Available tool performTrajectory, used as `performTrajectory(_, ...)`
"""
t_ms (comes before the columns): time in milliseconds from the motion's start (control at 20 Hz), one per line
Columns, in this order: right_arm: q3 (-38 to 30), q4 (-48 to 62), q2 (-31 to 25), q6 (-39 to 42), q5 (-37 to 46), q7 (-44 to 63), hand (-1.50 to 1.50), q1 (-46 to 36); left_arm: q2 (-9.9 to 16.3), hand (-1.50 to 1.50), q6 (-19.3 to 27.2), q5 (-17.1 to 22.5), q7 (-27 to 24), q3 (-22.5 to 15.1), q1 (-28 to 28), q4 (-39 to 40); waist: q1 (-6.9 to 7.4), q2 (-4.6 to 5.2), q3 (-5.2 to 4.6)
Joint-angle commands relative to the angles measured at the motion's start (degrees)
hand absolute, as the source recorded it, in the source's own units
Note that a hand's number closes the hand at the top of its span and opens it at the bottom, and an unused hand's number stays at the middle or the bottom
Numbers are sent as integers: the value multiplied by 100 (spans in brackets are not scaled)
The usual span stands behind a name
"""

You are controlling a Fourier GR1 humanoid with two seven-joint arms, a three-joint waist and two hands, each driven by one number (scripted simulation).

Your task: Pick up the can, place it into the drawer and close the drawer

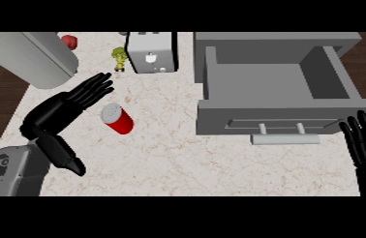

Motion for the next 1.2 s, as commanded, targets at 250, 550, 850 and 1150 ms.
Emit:
performTrajectory(250,69,84,148,-165,212,257,-150,-383,-191,-150,185,-1348,-1547,-109,129,1083,11,6,-1)
performTrajectory(550,-340,18,-55,118,-109,212,-150,-297,22,-150,225,-1552,-1848,126,-822,2294,-20,6,0)
performTrajectory(850,44,216,141,178,297,-79,-150,-216,242,-150,294,-2237,-3212,-14,-674,3245,-17,9,-1)
performTrajectory(1150,153,-262,260,82,320,307,-150,-136,220,-150,461,-2532,-3695,-194,-1046,4086,-38,11,-3)
